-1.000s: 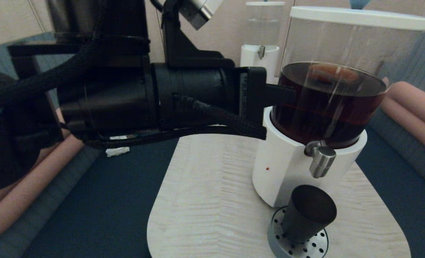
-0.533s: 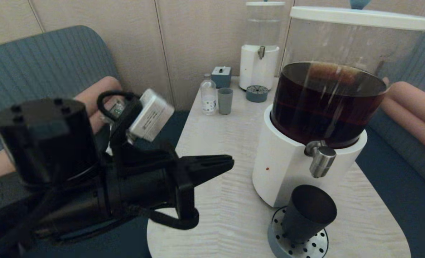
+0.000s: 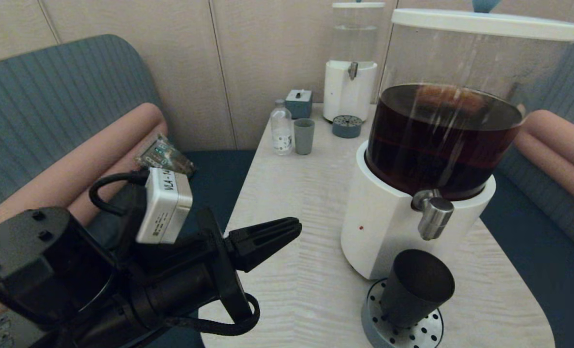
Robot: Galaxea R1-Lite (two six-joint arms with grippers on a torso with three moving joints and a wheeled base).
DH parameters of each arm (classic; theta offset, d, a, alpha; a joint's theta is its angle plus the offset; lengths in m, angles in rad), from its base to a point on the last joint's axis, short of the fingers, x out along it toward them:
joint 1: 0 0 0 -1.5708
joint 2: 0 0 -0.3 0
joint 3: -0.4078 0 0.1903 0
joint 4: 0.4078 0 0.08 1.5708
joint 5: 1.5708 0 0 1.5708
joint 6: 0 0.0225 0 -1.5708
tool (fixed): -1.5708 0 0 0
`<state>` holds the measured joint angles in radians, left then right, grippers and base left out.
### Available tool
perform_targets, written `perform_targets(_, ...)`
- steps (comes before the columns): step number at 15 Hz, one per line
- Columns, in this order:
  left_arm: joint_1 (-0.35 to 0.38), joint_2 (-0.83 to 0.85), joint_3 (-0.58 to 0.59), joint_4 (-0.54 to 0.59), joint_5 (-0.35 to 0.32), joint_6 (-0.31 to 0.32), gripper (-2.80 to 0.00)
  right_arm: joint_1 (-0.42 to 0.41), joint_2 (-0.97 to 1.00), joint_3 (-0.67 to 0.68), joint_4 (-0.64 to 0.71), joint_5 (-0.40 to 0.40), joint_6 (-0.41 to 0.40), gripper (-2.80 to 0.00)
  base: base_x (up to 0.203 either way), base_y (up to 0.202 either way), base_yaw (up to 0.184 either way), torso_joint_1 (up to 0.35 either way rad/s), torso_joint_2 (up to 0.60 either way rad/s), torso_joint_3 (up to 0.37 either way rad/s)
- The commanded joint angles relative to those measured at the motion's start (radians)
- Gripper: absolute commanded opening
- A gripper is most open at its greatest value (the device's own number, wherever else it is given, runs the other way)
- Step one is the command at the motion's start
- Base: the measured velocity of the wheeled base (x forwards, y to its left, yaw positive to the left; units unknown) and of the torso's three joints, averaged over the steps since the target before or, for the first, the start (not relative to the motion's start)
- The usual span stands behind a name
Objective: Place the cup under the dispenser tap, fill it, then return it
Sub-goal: Place the cup next to the water dispenser
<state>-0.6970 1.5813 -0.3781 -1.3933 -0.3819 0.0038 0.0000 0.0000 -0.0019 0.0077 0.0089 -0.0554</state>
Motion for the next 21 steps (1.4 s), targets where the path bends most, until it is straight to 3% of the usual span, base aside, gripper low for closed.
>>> perform_targets(1, -0.002, 0.07, 0.027, -0.032, -0.004, -0.001, -2.8, 0.0, 0.002, 0.0, 0.0, 0.0, -0.001, -2.8, 0.0, 0.0, 0.0, 0.0, 0.0, 0.0)
perform_targets(2, -0.003, 0.087, 0.039, -0.04, -0.015, 0.0, -2.8, 0.0, 0.002, 0.0, 0.0, 0.0, -0.001, -2.8, 0.0, 0.0, 0.0, 0.0, 0.0, 0.0)
perform_targets(3, -0.004, 0.101, 0.05, -0.044, -0.032, 0.002, 0.0, 0.0, 0.002, 0.0, 0.0, 0.0, -0.001, -2.8, 0.0, 0.0, 0.0, 0.0, 0.0, 0.0)
perform_targets(9, -0.019, 0.228, 0.051, -0.085, -0.066, 0.003, 0.0, 0.0, 0.002, 0.0, 0.0, 0.0, 0.0, -2.8, 0.0, 0.0, 0.0, 0.0, 0.0, 0.0)
perform_targets(21, -0.124, 0.495, -0.178, -0.078, -0.066, 0.032, 0.0, 0.0, 0.002, 0.0, 0.0, 0.0, -0.001, -2.8, 0.0, 0.0, 0.0, 0.0, 0.0, 0.0)
